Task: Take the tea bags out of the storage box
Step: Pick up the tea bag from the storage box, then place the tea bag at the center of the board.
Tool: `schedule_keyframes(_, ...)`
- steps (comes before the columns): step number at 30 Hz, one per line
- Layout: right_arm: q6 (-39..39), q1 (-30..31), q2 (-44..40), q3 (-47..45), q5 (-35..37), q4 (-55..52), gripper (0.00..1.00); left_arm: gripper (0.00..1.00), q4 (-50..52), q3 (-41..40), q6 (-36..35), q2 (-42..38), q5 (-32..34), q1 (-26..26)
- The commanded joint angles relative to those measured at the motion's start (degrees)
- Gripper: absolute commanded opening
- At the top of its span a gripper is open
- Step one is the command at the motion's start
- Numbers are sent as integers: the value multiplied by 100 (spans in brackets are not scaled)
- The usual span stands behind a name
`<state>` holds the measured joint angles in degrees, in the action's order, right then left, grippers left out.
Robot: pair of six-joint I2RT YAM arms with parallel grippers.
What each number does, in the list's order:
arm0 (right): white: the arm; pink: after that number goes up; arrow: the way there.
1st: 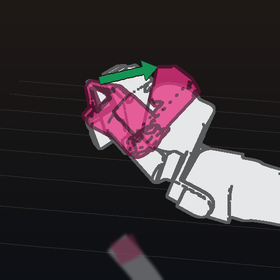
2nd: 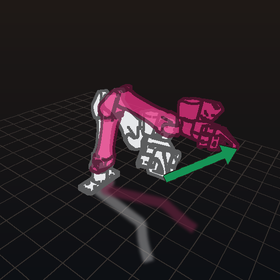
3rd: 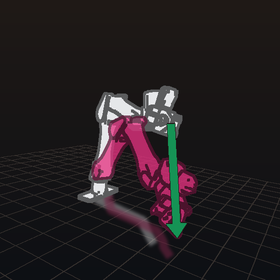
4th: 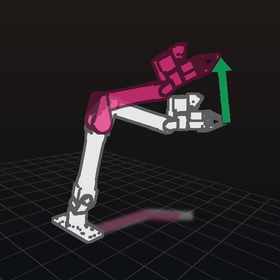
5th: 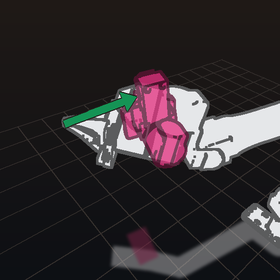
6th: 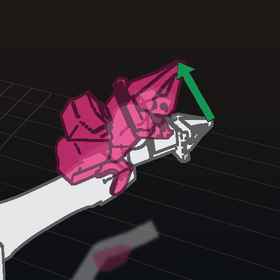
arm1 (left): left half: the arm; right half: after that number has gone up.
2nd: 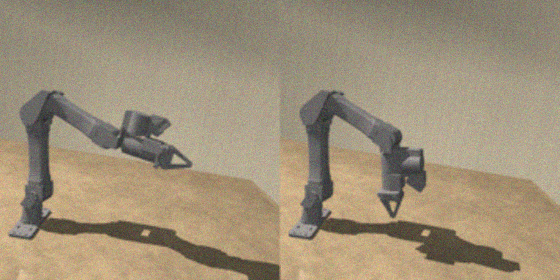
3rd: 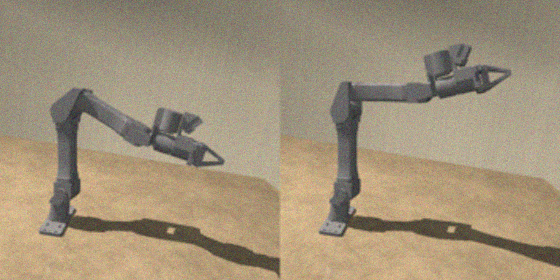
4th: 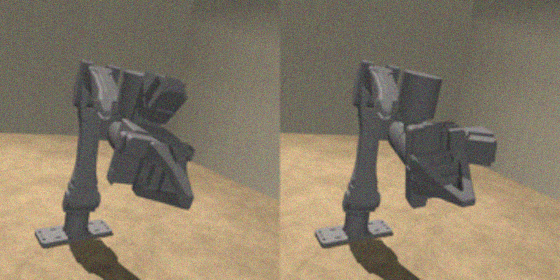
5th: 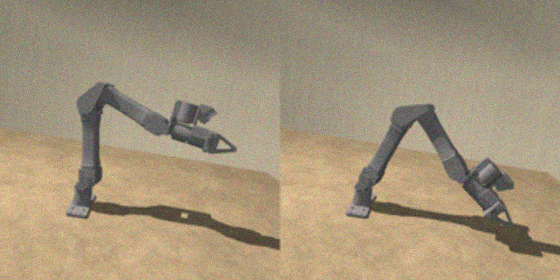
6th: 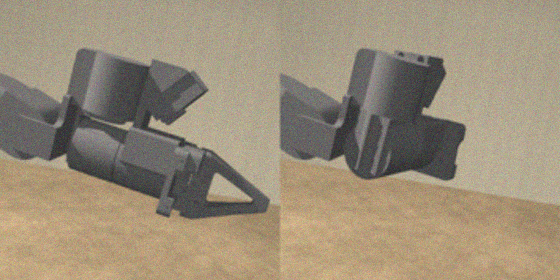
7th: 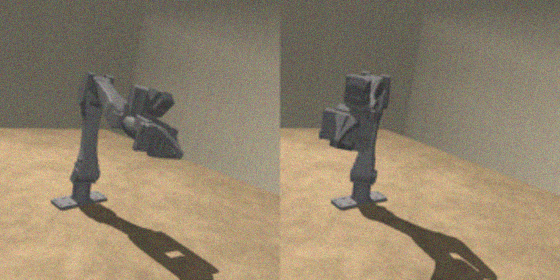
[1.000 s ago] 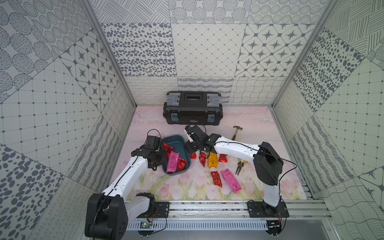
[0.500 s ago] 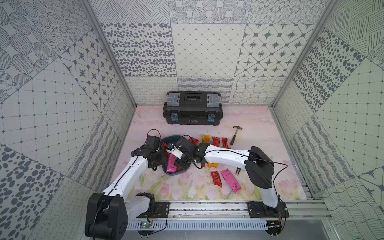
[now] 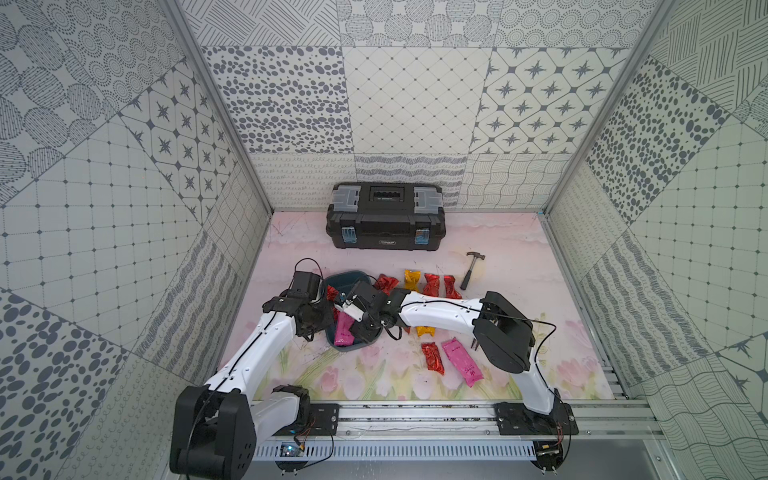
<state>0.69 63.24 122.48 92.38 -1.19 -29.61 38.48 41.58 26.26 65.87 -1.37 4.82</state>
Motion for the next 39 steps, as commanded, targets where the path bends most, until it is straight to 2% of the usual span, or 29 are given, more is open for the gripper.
schedule_keyframes(1,81,-1,195,72,317,-116,46,0,-4,59,-114,-1,-39,-25)
schedule_keyframes(8,97,4,33,11,364,-117,17,0,-3,64,-113,-3,-31,-24)
schedule_keyframes(13,238,10,-276,32,228,-108,5,0,-1,67,-104,4,-26,-25)
schedule_keyframes(18,569,6,-801,-171,-63,242,2,0,2,54,-104,2,-30,-21)
schedule_keyframes(24,859,4,-1548,-730,-91,700,1,0,1,60,-104,15,-37,-24)
schedule_keyframes(33,1177,6,-2846,-2542,478,1173,1,0,-19,47,-78,49,-25,-21)
schedule_keyframes(39,1817,-81,-3396,-3631,843,1789,2,0,1,51,-70,55,-2,-21)
